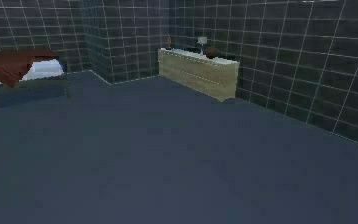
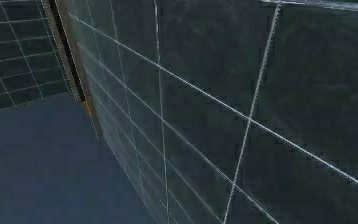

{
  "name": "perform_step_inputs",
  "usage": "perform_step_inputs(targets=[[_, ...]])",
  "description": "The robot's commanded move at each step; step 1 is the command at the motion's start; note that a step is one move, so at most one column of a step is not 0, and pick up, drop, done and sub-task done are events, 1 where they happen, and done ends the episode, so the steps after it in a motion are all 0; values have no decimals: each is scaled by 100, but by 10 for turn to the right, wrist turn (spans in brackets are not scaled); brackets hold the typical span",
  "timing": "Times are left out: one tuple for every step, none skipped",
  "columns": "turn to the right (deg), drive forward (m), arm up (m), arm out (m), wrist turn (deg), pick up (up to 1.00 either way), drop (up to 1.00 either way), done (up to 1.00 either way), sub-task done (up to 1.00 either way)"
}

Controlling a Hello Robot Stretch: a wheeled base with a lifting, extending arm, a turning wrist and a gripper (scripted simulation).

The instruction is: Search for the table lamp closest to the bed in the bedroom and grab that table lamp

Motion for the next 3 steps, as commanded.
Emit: perform_step_inputs(targets=[[240,0,0,0,0,0,0,0,0],[0,35,0,0,0,0,0,0,0],[-450,0,0,0,0,0,0,0,0]])
